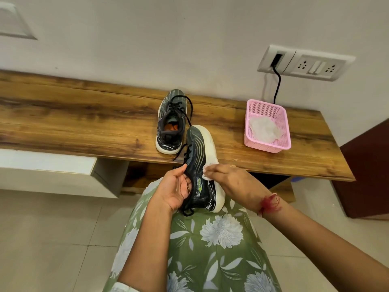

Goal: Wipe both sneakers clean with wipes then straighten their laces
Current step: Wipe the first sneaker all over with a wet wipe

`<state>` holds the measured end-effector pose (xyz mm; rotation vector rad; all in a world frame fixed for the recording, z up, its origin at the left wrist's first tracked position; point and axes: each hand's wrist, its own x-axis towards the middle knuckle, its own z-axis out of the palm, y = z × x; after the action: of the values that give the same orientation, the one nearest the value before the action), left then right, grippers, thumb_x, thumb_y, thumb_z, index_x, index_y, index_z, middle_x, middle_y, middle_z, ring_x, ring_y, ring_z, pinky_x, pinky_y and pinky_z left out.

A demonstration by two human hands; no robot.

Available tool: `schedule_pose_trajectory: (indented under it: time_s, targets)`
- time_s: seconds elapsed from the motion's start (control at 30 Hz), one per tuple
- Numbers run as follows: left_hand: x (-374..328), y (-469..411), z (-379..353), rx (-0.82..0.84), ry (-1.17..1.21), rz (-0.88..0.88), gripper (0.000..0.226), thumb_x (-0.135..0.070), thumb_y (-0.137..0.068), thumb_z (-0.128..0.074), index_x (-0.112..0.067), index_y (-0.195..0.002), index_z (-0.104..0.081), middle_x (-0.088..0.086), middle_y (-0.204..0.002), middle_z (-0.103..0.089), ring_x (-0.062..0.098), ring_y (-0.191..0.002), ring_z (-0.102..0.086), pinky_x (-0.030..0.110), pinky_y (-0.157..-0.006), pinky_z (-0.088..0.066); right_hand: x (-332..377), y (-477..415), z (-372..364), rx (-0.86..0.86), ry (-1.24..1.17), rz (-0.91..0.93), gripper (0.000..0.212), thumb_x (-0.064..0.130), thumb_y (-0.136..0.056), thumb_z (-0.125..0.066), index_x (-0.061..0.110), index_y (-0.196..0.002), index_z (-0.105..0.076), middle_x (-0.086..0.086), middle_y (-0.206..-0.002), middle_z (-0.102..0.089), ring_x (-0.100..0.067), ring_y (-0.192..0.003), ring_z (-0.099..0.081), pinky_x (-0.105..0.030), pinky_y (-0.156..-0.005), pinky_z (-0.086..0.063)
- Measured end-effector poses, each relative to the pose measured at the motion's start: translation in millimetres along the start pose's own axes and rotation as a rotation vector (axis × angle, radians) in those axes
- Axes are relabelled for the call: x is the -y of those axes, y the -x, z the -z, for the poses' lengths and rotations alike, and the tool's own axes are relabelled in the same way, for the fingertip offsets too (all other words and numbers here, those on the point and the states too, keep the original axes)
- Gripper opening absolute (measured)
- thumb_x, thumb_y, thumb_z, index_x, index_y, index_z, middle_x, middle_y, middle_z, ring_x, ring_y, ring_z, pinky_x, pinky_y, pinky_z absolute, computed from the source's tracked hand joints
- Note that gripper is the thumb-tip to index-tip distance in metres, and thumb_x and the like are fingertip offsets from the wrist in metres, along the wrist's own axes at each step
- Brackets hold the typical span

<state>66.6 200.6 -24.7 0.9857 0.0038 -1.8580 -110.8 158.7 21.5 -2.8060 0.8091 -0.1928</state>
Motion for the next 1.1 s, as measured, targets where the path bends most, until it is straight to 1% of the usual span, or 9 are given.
schedule_pose_trajectory:
  time_s: [0.1,0.23,0.33,0.5,0.6,0.67,0.77,0.93,1.1]
  targets:
    - [-1.2,0.5,-2.4,-0.009,0.006,-0.007,0.034,-0.024,-0.099,-0.039,-0.002,-0.108,-0.063,0.012,-0.086,-0.073,0.019,-0.076,-0.071,0.035,-0.092,-0.047,-2.3,-3.4,2.3,-0.084,-0.025,-0.062,0.040,-0.006,-0.079,-0.064,0.009,-0.117,-0.064,-0.009,-0.120,-0.063,-0.026,-0.105,-0.063,-0.041,-0.087,-0.053]
    - [-1.7,1.6,0.4,-0.015,-0.018,0.009,0.035,-0.026,-0.099,-0.038,-0.003,-0.107,-0.063,0.012,-0.084,-0.074,0.019,-0.074,-0.071,0.035,-0.090,-0.047,9.1,2.4,0.1,0.008,0.002,0.084,0.052,-0.011,-0.071,-0.068,0.009,-0.118,-0.063,-0.007,-0.121,-0.062,-0.023,-0.109,-0.061,-0.038,-0.090,-0.052]
    - [-4.8,2.2,-2.0,-0.023,-0.035,-0.010,0.034,-0.026,-0.099,-0.039,-0.003,-0.106,-0.064,0.011,-0.085,-0.073,0.020,-0.076,-0.070,0.035,-0.091,-0.047,-0.5,-1.2,6.3,-0.082,-0.007,-0.006,0.044,-0.007,-0.072,-0.072,0.009,-0.113,-0.066,-0.008,-0.114,-0.066,-0.023,-0.099,-0.066,-0.041,-0.080,-0.057]
    - [-6.2,5.1,-2.4,-0.028,-0.058,0.007,0.036,-0.027,-0.100,-0.037,-0.002,-0.106,-0.063,0.011,-0.084,-0.074,0.019,-0.075,-0.071,0.033,-0.085,-0.051,10.2,8.1,8.2,0.061,0.011,0.166,0.049,-0.008,-0.071,-0.071,0.009,-0.115,-0.064,-0.007,-0.120,-0.063,-0.021,-0.107,-0.062,-0.034,-0.087,-0.053]
    - [-8.2,4.5,-4.5,-0.029,-0.033,-0.008,0.035,-0.026,-0.100,-0.038,-0.003,-0.105,-0.063,0.011,-0.084,-0.074,0.019,-0.076,-0.071,0.035,-0.090,-0.048,-3.6,2.7,13.5,-0.043,-0.004,0.036,0.049,-0.010,-0.069,-0.073,0.007,-0.114,-0.064,-0.010,-0.114,-0.066,-0.025,-0.098,-0.066,-0.039,-0.079,-0.057]
    - [-8.7,4.3,-5.3,-0.020,-0.030,-0.005,0.036,-0.027,-0.099,-0.039,-0.002,-0.108,-0.063,0.013,-0.086,-0.073,0.020,-0.080,-0.070,0.036,-0.094,-0.046,2.1,5.2,15.3,-0.023,0.002,0.071,0.050,-0.009,-0.069,-0.073,0.008,-0.115,-0.064,-0.009,-0.116,-0.065,-0.023,-0.100,-0.065,-0.039,-0.079,-0.057]
    - [-6.2,5.8,-5.5,-0.020,-0.048,0.022,0.035,-0.028,-0.099,-0.039,-0.002,-0.106,-0.062,0.011,-0.080,-0.073,0.018,-0.070,-0.071,0.033,-0.086,-0.049,18.0,16.3,13.0,0.098,0.041,0.245,0.053,-0.007,-0.065,-0.074,0.009,-0.115,-0.064,-0.008,-0.119,-0.064,-0.021,-0.106,-0.063,-0.032,-0.085,-0.052]
    - [-5.8,5.4,-9.6,-0.010,-0.034,0.008,0.036,-0.028,-0.099,-0.039,-0.003,-0.111,-0.062,0.012,-0.086,-0.073,0.020,-0.078,-0.070,0.034,-0.087,-0.050,6.2,6.7,12.6,-0.047,0.028,0.037,0.057,-0.011,-0.063,-0.076,0.009,-0.115,-0.064,-0.007,-0.118,-0.065,-0.021,-0.100,-0.065,-0.036,-0.076,-0.058]
    - [-6.1,9.7,-8.8,-0.019,-0.044,0.011,0.034,-0.027,-0.099,-0.039,-0.003,-0.106,-0.063,0.010,-0.082,-0.073,0.016,-0.071,-0.071,0.029,-0.075,-0.054,24.2,9.8,1.6,0.025,0.063,0.136,0.061,-0.009,-0.063,-0.074,0.008,-0.121,-0.061,-0.009,-0.124,-0.061,-0.023,-0.112,-0.060,-0.034,-0.088,-0.053]
